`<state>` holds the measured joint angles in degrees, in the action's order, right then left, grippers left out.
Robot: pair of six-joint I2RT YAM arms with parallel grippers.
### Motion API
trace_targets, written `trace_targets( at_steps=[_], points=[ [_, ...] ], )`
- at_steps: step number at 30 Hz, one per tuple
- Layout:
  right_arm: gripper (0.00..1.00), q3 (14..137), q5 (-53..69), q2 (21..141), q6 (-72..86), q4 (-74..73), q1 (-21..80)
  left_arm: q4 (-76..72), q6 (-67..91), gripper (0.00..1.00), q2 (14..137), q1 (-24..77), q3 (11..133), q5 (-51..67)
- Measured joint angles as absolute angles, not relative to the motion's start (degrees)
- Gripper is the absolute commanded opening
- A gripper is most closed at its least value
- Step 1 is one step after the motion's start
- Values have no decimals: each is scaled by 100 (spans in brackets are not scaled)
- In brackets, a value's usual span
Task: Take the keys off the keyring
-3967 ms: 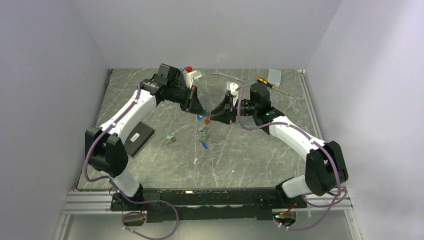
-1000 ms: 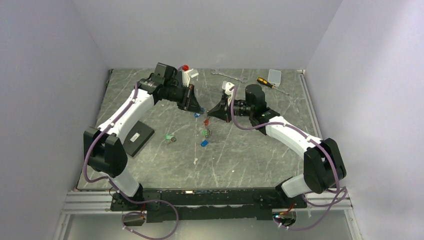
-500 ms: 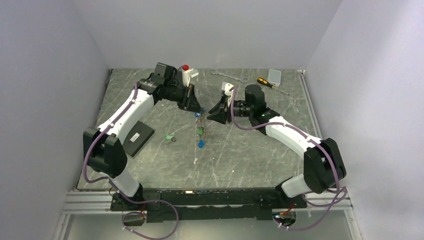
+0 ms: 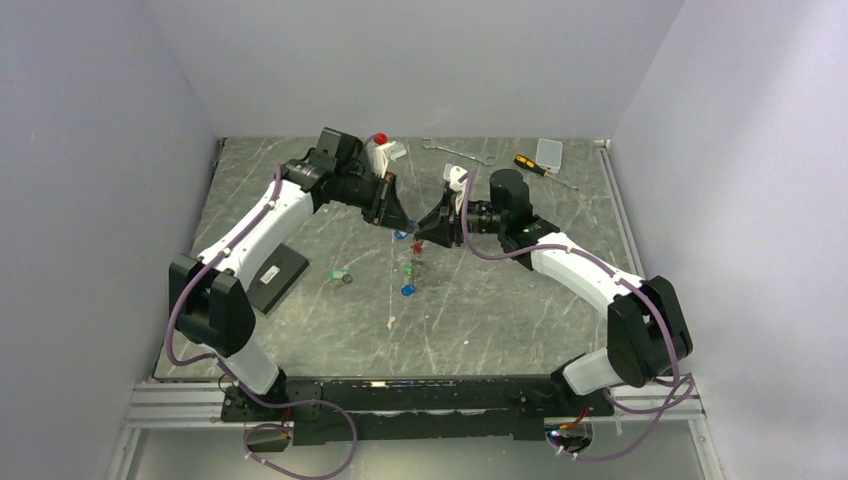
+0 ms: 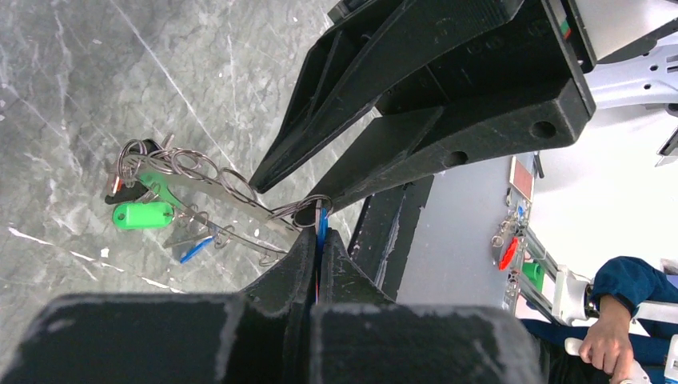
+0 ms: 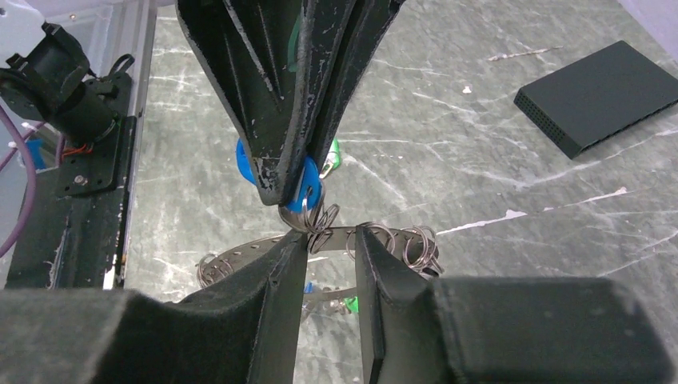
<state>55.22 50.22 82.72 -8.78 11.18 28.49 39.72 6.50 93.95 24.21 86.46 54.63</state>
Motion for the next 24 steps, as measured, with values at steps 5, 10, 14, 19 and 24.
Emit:
trace_targets(
  at_steps=[5, 10, 14, 19, 24],
  points=[
    [0, 5522, 5054, 8272, -875, 1105, 2849, 3972, 642, 0, 9395, 2458, 8646, 5476],
    [0, 5522, 5050, 8272, -856, 1105, 2845, 4012, 648, 0, 9395, 2445, 8648, 5452],
    [0, 5522, 5030, 8272, -856, 1105, 2842, 4001, 698, 0, 9395, 2333, 8648, 5358],
    [0, 5522, 4912, 8272, -854, 1249, 2832, 4007, 854, 0, 9395, 2121, 8648, 5218],
    [0, 5522, 4890, 8272, -854, 1256, 2832, 3990, 893, 0, 9391, 2119, 8648, 5218]
  ],
)
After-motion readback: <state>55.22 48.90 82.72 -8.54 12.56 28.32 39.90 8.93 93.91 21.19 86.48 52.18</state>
